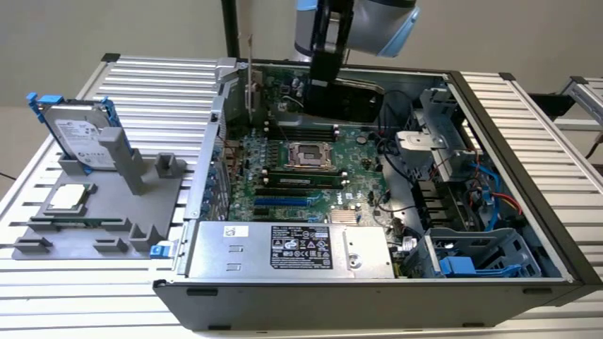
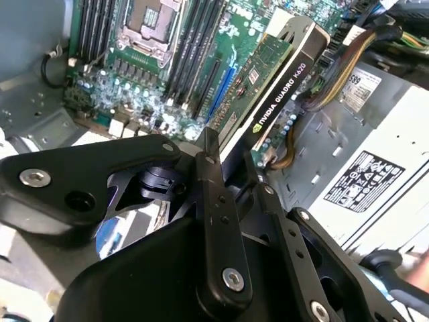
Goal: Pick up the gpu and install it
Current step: 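Insert the gpu into the slot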
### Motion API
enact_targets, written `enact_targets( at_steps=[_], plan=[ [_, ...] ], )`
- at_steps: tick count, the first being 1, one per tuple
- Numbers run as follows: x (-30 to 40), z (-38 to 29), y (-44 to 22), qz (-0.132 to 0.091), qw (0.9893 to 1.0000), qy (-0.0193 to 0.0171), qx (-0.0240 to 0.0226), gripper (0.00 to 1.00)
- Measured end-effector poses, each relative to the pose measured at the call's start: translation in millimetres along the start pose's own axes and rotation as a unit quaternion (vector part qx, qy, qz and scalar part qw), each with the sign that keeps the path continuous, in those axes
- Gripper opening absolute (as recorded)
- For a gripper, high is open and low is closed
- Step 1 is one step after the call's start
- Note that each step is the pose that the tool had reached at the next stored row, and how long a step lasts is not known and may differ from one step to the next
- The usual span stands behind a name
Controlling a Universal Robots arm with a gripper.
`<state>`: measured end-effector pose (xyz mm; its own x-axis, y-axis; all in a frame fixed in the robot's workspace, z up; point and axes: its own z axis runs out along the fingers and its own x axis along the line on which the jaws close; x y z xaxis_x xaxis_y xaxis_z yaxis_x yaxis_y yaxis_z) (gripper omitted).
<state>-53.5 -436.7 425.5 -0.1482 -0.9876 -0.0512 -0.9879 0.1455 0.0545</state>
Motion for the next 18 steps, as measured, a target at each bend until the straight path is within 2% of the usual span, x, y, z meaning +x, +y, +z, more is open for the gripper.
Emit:
enact_targets(
  at_steps=[6, 14, 18],
  plan=[
    [0.0, 0.0, 0.0, -0.034, 0.9994, 0.0019, -0.0018, 0.0],
    [0.0, 0.0, 0.0, -0.076, 0.9971, 0.0042, -0.0039, 0.0],
    [0.0, 0.0, 0.1, -0.078, 0.9969, 0.0043, -0.0041, 0.0]
  ],
)
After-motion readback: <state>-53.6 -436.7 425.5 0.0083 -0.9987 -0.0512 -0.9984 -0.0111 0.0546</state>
